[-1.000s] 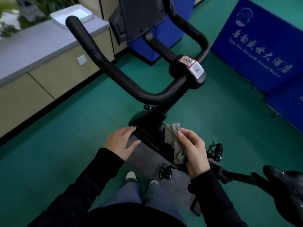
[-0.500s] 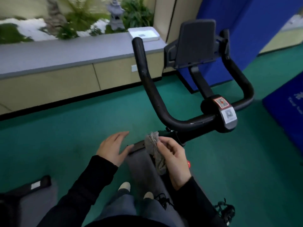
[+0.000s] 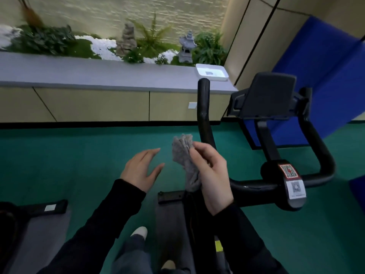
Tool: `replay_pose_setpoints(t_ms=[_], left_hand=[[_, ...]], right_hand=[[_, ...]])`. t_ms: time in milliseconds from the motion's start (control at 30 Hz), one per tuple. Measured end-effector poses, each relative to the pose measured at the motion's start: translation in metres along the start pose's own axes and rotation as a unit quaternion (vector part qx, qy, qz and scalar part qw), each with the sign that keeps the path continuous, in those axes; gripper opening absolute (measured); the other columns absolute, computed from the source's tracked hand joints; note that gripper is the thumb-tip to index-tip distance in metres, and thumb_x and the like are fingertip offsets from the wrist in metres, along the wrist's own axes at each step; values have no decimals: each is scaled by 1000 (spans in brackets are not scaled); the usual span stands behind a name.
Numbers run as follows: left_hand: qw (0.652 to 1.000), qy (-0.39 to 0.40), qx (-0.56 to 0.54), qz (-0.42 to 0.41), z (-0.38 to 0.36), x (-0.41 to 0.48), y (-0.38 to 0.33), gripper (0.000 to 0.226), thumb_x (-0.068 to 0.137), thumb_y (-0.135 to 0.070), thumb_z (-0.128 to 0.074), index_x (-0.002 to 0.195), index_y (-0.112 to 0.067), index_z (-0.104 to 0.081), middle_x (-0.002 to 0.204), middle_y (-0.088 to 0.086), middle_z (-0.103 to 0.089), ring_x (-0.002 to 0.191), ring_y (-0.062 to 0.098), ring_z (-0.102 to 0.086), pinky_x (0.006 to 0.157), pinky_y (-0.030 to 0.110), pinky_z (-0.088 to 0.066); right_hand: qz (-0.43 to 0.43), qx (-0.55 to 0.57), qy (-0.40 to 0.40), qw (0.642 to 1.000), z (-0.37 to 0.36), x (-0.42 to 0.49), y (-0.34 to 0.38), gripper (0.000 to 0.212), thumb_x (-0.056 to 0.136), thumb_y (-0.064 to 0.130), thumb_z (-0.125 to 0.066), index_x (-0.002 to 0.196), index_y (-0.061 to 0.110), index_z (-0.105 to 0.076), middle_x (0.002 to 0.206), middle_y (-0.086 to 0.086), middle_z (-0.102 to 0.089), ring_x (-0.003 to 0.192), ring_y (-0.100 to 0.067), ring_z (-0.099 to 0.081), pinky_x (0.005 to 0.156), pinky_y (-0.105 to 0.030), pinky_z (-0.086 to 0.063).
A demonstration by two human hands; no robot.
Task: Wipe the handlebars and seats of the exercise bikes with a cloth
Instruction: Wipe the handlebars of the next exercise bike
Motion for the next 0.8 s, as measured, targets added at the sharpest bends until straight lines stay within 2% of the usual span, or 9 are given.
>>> replay_pose_setpoints(t_ms=[133, 300, 433, 533, 633, 700, 800], left_hand=[[999, -5, -25, -35, 5, 43, -6, 48, 91, -30, -58, 133, -9, -50, 130, 9, -56, 122, 24, -49, 104, 34, -36], [995, -5, -67, -81, 12, 103, -12, 46, 92, -29, -56, 134, -11, -48, 130, 8, -55, 122, 23, -49, 102, 31, -35], [987, 7, -109, -115, 14, 146, -23, 44, 94, -29, -54, 133, -11, -50, 129, 6, -56, 121, 20, -50, 100, 23, -33], [977, 36, -174, -121, 8, 171, -33, 42, 94, -29, -54, 131, -10, -52, 127, 4, -57, 119, 16, -51, 95, 11, -29], [958, 72, -256, -106, -2, 190, -44, 40, 92, -29, -56, 128, -12, -54, 121, 1, -60, 113, 12, -54, 91, 9, -32], [939, 95, -323, -73, -9, 200, -49, 36, 90, -27, -61, 122, -13, -58, 114, 1, -64, 105, 11, -57, 90, 16, -39], [899, 119, -420, -20, -15, 212, -54, 23, 85, -17, -68, 107, -15, -62, 97, -5, -65, 93, 11, -59, 93, 37, -47]], right_hand=[[18, 12, -43, 999, -3, 33, 17, 11, 91, 9, -61, 98, 13, -68, 96, -1, -72, 93, -11, -65, 79, -21, -50], [30, 3, -106, 994, -4, 68, 35, 11, 92, 11, -59, 98, 14, -68, 100, -7, -70, 97, -21, -62, 89, -40, -49], [84, -46, -157, 983, 1, 103, 57, 11, 93, 12, -59, 96, 18, -68, 96, -2, -69, 95, -16, -61, 84, -31, -47], [145, -150, -175, 962, 1, 135, 77, 11, 94, 14, -58, 101, 17, -67, 95, 2, -68, 91, -9, -62, 81, -22, -48], [211, -299, -174, 914, -6, 166, 91, 14, 93, 10, -59, 104, 12, -66, 101, -4, -67, 95, -11, -63, 84, -21, -48], [231, -399, -136, 877, -15, 185, 96, 15, 91, 8, -61, 104, 10, -68, 104, -4, -66, 99, -13, -61, 87, -20, -46], [166, -505, -27, 847, -24, 205, 90, 14, 91, 8, -60, 101, 10, -70, 106, -4, -67, 104, -15, -59, 91, -25, -46]])
Point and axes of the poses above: each hand's wrist, its own x-axis towards the middle knuckle, its own z-axis out of the back of the hand, y = z × x, the point moved 3 cm from there along x, towards the middle knuckle
